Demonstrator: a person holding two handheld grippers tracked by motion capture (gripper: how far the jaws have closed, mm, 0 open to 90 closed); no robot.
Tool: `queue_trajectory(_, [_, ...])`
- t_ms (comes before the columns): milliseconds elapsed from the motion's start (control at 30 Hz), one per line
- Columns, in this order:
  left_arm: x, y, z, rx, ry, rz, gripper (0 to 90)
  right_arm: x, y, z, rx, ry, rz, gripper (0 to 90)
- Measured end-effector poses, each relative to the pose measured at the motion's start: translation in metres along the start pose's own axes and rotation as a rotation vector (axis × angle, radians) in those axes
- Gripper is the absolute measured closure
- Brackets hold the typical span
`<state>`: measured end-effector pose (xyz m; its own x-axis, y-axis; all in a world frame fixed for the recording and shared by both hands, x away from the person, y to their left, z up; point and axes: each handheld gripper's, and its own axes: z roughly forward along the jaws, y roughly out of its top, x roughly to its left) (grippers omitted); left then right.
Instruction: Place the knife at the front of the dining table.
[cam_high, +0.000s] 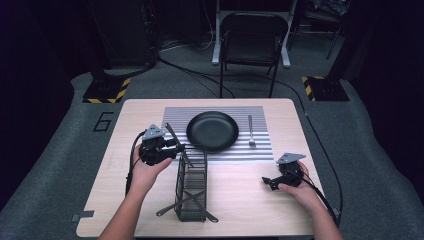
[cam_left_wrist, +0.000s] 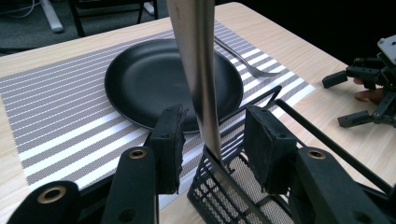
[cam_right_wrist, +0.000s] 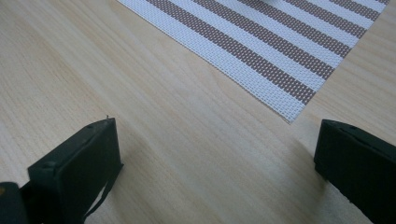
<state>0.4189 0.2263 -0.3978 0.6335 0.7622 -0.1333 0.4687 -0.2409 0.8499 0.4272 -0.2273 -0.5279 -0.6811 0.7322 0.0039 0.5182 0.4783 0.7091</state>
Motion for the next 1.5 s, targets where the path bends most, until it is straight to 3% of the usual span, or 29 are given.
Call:
queue_trajectory(333, [-0.002,-0.003,0.01,-0.016,0.013,0.0,66.7,0.0,0.0,0.0,0.0,0.0,0.0,0.0])
queue_trajectory(533, [-0.002,-0.004,0.008,-0.015,0.04,0.014,77.1,0.0,0.0,0.0,0.0,0.0,0.0,0.0])
queue_trajectory(667, [-0.006,-0.004,0.007,-0.015,0.047,0.01,77.8,0.0,0.0,0.0,0.0,0.0,0.0,0.0])
queue_trajectory(900, [-0.015,-0.004,0.006,-0.023,0.006,0.004,81.6,0.0,0.0,0.0,0.0,0.0,0.0,0.0])
queue_trajectory(1133, [-0.024,0.008,0.005,0.005,-0.003,0.046,82.4,0.0,0.0,0.0,0.0,0.0,0.0,0.0])
queue_trajectory(1500, [-0.035,0.034,-0.019,-0.002,-0.003,0.066,82.4,0.0,0.0,0.0,0.0,0.0,0.0,0.0])
